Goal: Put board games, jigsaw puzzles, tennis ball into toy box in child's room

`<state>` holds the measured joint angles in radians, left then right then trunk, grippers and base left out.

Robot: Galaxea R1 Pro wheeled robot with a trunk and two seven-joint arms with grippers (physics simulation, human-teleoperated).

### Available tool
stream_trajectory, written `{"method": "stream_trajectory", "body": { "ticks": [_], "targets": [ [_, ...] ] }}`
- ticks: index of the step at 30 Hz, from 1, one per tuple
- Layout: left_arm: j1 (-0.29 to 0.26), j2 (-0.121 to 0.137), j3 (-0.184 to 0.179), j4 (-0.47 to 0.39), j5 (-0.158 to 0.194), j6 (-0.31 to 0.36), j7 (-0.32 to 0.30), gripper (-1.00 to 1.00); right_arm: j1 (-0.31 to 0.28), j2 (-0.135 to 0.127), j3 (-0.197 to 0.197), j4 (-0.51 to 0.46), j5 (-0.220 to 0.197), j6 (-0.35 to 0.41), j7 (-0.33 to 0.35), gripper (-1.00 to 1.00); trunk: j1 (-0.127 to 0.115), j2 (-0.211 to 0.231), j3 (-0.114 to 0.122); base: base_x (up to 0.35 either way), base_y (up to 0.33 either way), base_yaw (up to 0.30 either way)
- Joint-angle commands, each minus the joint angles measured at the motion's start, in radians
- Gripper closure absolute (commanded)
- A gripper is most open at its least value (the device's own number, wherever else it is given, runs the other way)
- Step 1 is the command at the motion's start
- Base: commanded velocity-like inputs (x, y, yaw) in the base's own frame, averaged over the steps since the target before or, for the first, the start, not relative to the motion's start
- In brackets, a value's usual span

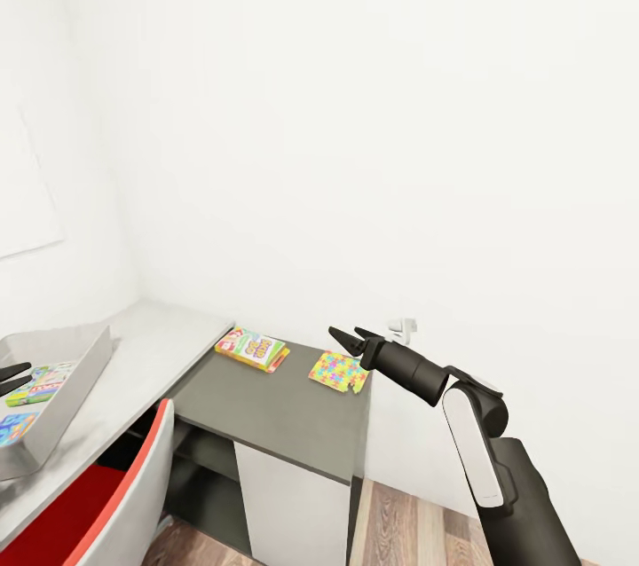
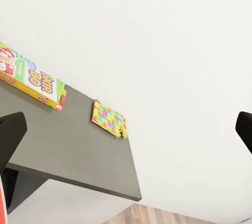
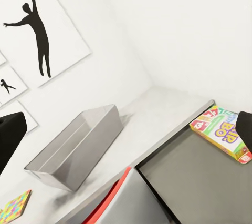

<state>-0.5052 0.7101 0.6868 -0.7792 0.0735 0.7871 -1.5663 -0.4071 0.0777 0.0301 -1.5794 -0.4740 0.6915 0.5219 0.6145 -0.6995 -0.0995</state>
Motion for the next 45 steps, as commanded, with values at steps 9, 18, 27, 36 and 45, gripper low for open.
{"method": "stream_trajectory", "body": {
  "ticks": [9,18,27,36,45],
  "targets": [
    [-0.001,0.000,0.000,0.000,-0.001,0.011,-0.005,-1.00,-0.001,0.001,0.001,-0.001,-0.004,0.008,0.000,-1.00,0.000,-0.001,-0.002,0.000,0.000,-0.001],
    [-0.001,0.000,0.000,0.000,-0.001,0.010,-0.005,-1.00,-0.001,0.001,-0.001,-0.001,-0.005,0.008,0.000,-1.00,0.000,-0.001,0.006,0.000,0.000,-0.138],
    [-0.001,0.000,0.001,0.001,-0.001,0.009,-0.005,-1.00,-0.001,0.001,-0.001,0.001,-0.005,0.008,0.000,-1.00,0.000,-0.001,0.017,0.000,0.000,-0.198],
    [-0.001,0.000,0.000,0.000,-0.001,0.009,-0.005,-1.00,0.000,0.000,-0.004,0.000,-0.006,0.012,0.000,-1.00,0.000,-0.001,0.027,0.000,0.000,-0.203],
    [-0.001,-0.009,-0.003,-0.018,-0.001,0.009,-0.005,-1.00,0.070,-0.008,-0.097,0.002,-0.121,0.011,0.074,-1.00,0.000,-0.001,0.038,0.000,-0.001,-0.203]
  ]
}}
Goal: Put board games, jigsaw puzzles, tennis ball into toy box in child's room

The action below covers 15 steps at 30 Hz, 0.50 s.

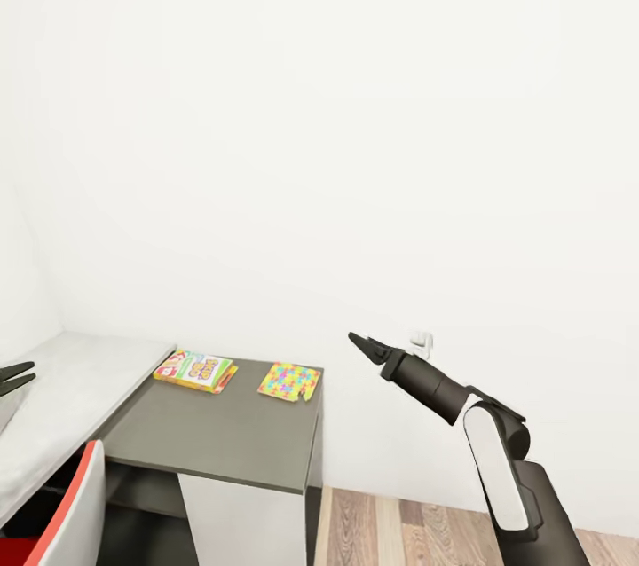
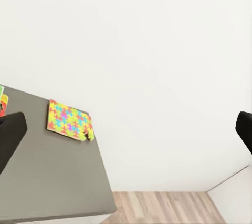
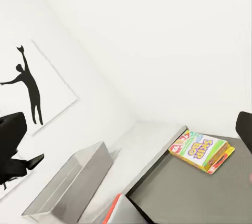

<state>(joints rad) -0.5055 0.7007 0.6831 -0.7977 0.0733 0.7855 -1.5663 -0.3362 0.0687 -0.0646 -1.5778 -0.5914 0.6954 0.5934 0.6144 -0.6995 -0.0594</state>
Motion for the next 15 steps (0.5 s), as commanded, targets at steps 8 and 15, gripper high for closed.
{"method": "stream_trajectory", "body": {
  "ticks": [8,15],
  "targets": [
    [-0.001,-0.003,-0.001,-0.004,-0.001,0.009,-0.004,-1.00,0.043,0.000,-0.147,0.016,-0.051,0.013,0.050,-1.00,0.000,-0.002,0.008,0.000,-0.162,-0.203],
    [-0.001,-0.004,-0.001,-0.005,-0.002,0.009,-0.004,-1.00,0.046,0.000,-0.161,0.018,-0.052,0.012,0.052,-1.00,0.000,-0.002,0.016,0.000,-0.207,-0.203]
  ]
}}
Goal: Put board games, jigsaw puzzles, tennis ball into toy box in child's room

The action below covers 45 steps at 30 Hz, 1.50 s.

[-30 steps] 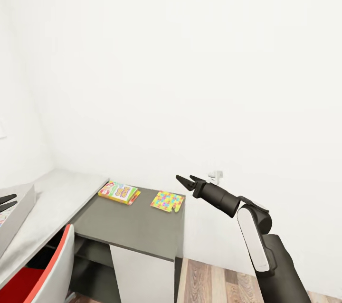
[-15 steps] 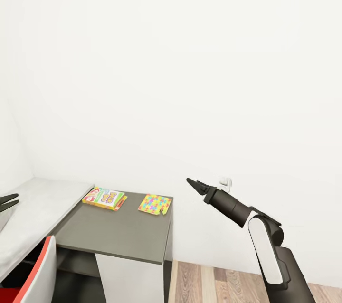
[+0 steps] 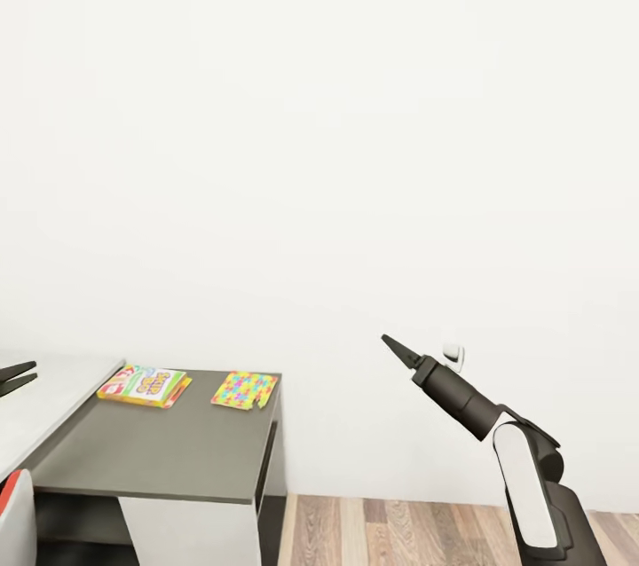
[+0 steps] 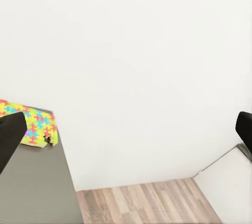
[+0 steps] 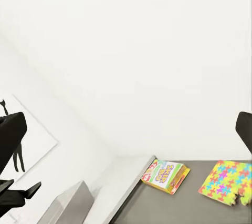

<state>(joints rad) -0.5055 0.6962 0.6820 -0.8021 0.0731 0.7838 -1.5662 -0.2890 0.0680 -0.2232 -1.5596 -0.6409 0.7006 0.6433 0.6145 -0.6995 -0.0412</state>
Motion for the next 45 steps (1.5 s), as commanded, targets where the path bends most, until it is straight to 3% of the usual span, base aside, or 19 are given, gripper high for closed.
{"method": "stream_trajectory", "body": {
  "ticks": [1,9,17,23,27,30,32,36,41,43,45],
  "targets": [
    [-0.001,0.000,0.001,0.000,-0.001,0.010,-0.005,-1.00,-0.001,0.001,-0.003,0.000,-0.003,0.007,0.002,-1.00,0.000,-0.002,-0.001,0.000,-0.075,-0.203],
    [-0.001,-0.020,-0.001,0.000,-0.002,0.008,-0.005,-1.00,-0.001,0.001,-0.003,0.001,0.005,0.004,-0.004,-1.00,0.000,-0.002,0.009,0.000,-0.020,-0.203],
    [-0.001,-0.042,-0.074,-0.001,-0.007,0.006,-0.005,-1.00,-0.001,0.002,0.004,0.006,0.012,0.002,-0.010,-1.00,0.000,-0.002,0.019,0.000,-0.001,-0.203],
    [-0.002,-0.050,-0.095,0.000,-0.010,0.010,-0.005,-1.00,-0.001,0.002,0.006,0.020,0.016,0.000,-0.010,-1.00,0.000,-0.002,0.026,0.000,0.000,-0.203],
    [-0.003,-0.052,-0.123,0.000,-0.013,0.013,-0.005,-1.00,-0.001,0.001,0.007,0.024,0.041,-0.001,-0.012,-1.00,0.000,-0.002,0.031,0.000,0.000,-0.184],
    [-0.006,-0.052,-0.144,0.000,-0.016,0.015,-0.005,-1.00,0.000,0.002,0.007,0.025,0.091,0.000,-0.014,-1.00,0.000,-0.002,0.033,0.000,0.000,-0.095],
    [-0.010,-0.054,-0.156,0.000,-0.016,0.019,0.034,-1.00,-0.001,0.003,0.008,0.025,0.130,0.002,-0.017,-1.00,0.000,-0.002,0.033,0.000,0.000,-0.036],
    [-0.025,-0.071,-0.170,-0.001,-0.014,0.028,0.217,-1.00,-0.001,0.014,0.010,0.026,0.215,0.004,-0.026,-1.00,0.000,-0.002,0.034,0.000,0.000,-0.014],
    [-0.098,-0.141,-0.176,-0.002,-0.012,0.042,0.564,-1.00,-0.002,0.019,0.067,0.026,0.306,0.004,-0.073,-1.00,0.000,-0.002,0.034,0.000,0.000,-0.003],
    [-0.111,-0.162,-0.176,-0.002,-0.012,0.043,0.643,-1.00,-0.002,0.019,0.089,0.026,0.316,0.003,-0.094,-1.00,0.000,-0.002,0.034,0.000,0.000,-0.001],
    [-0.126,-0.207,-0.177,-0.005,-0.012,0.040,0.786,-1.00,-0.002,0.020,0.120,0.029,0.324,0.003,-0.143,-1.00,0.000,-0.002,0.034,0.000,0.000,0.000]
  ]
}}
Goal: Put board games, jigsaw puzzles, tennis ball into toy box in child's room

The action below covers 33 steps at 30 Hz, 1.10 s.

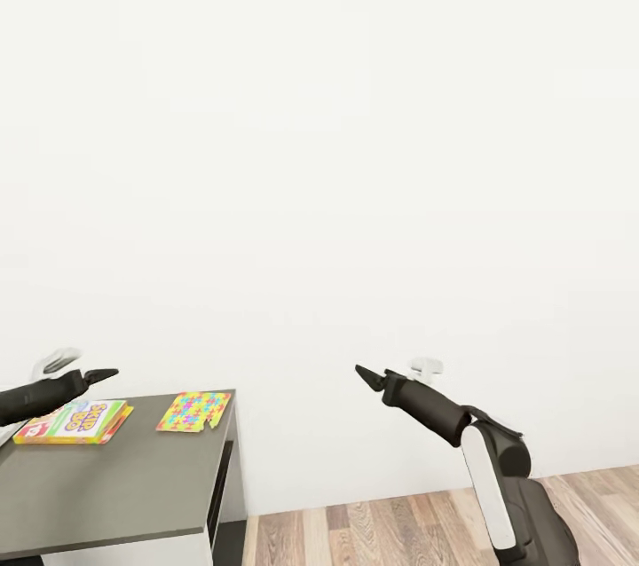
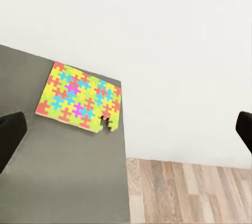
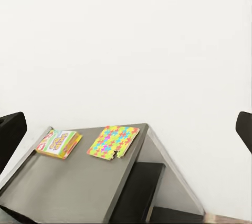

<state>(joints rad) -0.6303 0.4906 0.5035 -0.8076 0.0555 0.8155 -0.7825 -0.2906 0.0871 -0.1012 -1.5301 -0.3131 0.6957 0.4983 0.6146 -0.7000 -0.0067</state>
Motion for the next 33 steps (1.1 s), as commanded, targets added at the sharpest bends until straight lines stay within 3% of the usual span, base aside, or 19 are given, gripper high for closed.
{"method": "stream_trajectory", "body": {
  "ticks": [1,4,10,14,17,18,19,33],
  "targets": [
    [-0.005,-0.025,0.001,-0.008,0.006,0.006,0.066,-1.00,0.000,0.001,0.007,0.004,-0.002,0.008,-0.024,-1.00,0.000,-0.001,-0.001,0.000,0.000,0.000],
    [-0.010,-0.088,0.001,-0.042,0.006,0.002,0.198,-1.00,-0.001,0.002,0.022,0.012,0.000,0.010,-0.078,-1.00,0.000,-0.001,-0.001,0.000,0.000,0.000],
    [-0.012,-0.142,-0.015,-0.080,0.006,0.000,0.282,-1.00,0.000,0.002,0.053,0.018,0.002,0.010,-0.127,-1.00,0.000,-0.001,-0.001,0.000,0.000,0.000],
    [-0.012,-0.154,-0.052,-0.087,0.003,0.000,0.294,-1.00,0.000,0.002,0.070,0.018,0.003,0.010,-0.158,-1.00,0.000,-0.001,-0.001,0.002,0.000,0.000],
    [-0.012,-0.157,-0.109,-0.093,0.000,-0.001,0.307,-1.00,0.000,0.002,0.079,0.019,0.000,0.010,-0.195,-1.00,0.000,-0.001,-0.001,0.119,0.000,0.000],
    [-0.012,-0.156,-0.147,-0.093,0.001,-0.003,0.334,-1.00,0.001,0.003,0.085,0.020,-0.001,0.011,-0.230,-1.00,0.000,-0.001,-0.001,0.277,0.000,0.000],
    [-0.012,-0.157,-0.156,-0.093,0.000,-0.003,0.343,-1.00,0.000,0.003,0.089,0.023,0.000,0.011,-0.242,-1.00,0.000,-0.001,-0.001,0.297,0.000,0.000],
    [-0.012,-0.162,-0.175,-0.093,-0.003,-0.006,0.369,-1.00,-0.024,0.014,0.131,0.108,0.000,0.015,-0.396,-1.00,0.000,-0.001,-0.001,0.102,0.000,0.000]
  ]
}}
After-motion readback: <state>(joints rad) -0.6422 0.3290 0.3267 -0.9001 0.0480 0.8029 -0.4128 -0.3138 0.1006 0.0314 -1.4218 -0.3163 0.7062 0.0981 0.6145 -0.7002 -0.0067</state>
